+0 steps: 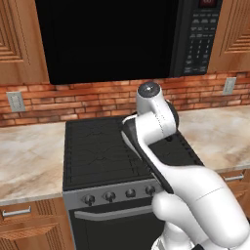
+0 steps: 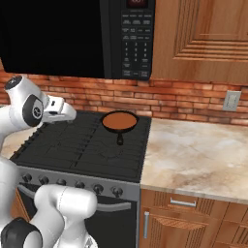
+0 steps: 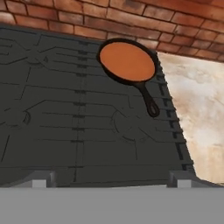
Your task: Retrieve the steak from the fridge and place it on the saucepan with marinade on the stove.
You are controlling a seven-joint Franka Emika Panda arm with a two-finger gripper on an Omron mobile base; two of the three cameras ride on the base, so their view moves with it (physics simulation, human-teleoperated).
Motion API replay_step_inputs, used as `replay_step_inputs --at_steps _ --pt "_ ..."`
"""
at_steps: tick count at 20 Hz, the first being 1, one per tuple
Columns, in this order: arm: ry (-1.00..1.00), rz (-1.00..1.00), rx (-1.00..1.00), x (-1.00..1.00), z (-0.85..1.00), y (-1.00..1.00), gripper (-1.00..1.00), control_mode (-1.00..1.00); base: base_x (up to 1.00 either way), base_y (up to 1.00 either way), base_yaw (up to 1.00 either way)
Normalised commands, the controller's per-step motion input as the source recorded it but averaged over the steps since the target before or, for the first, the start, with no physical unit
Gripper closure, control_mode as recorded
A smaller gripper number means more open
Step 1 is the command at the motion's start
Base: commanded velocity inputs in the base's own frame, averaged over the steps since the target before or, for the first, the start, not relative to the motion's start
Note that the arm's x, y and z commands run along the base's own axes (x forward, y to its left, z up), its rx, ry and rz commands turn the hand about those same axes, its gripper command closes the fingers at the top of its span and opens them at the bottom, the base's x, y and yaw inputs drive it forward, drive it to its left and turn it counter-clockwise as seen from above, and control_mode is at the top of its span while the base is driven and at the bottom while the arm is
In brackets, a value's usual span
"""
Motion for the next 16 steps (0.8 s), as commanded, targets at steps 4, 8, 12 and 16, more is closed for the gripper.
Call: replay_step_inputs --at_steps 4,8,12,16 --pt "0.00 0.03 0.00 -0.16 -0.01 0.07 -1.00 1.00 -0.74 0.15 0.36" --pt "0.00 0.00 0.00 0.00 0.00 0.00 -1.00 1.00 -0.68 0.06 0.76" --pt "0.00 0.00 0.00 0.00 0.00 0.00 -1.00 1.00 -0.08 0.04 0.95" --pt "0.00 0.00 0.00 0.00 0.00 0.00 -1.00 1.00 0.00 0.03 0.97"
